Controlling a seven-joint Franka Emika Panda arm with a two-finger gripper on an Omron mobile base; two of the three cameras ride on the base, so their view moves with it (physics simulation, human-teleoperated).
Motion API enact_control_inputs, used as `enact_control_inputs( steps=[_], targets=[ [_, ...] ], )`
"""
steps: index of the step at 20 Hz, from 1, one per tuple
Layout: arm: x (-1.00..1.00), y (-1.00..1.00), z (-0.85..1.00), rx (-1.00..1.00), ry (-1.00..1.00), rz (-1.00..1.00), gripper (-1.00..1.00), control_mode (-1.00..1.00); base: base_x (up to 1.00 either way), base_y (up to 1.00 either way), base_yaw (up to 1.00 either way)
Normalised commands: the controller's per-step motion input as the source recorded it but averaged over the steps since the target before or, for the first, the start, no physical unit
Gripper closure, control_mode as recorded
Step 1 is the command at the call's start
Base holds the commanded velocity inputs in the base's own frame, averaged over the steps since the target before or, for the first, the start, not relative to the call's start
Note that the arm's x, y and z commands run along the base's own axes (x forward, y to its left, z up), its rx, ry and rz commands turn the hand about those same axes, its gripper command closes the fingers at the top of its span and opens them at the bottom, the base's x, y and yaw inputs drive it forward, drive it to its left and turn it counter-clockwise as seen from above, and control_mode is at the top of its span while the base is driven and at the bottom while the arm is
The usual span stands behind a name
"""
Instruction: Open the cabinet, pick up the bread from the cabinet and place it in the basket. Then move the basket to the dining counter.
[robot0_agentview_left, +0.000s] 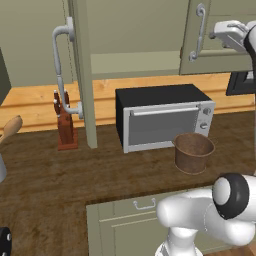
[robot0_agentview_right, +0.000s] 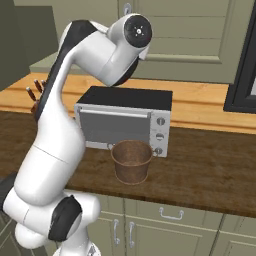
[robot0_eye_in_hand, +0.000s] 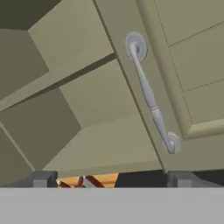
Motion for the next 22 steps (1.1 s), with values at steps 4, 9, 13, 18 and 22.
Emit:
enact_control_inputs(
  steps=[4,9,13,18,22],
  targets=[
    [0.46,0.00,-0.08,0.00,-0.02,0.00,-1.00,-1.00,0.00,0.00,0.00],
    [0.58,0.00,0.00,0.00,0.00,0.00,-1.00,-1.00,0.00,0.00,0.00],
    [0.36,0.00,0.00,0.00,0.00,0.00,-1.00,-1.00,0.00,0.00,0.00],
    [0.45,0.00,0.00,0.00,0.00,0.00,-1.00,-1.00,0.00,0.00,0.00],
    [0.39,0.00,0.00,0.01,0.00,0.00,-1.00,-1.00,0.00,0.00,0.00]
  ],
)
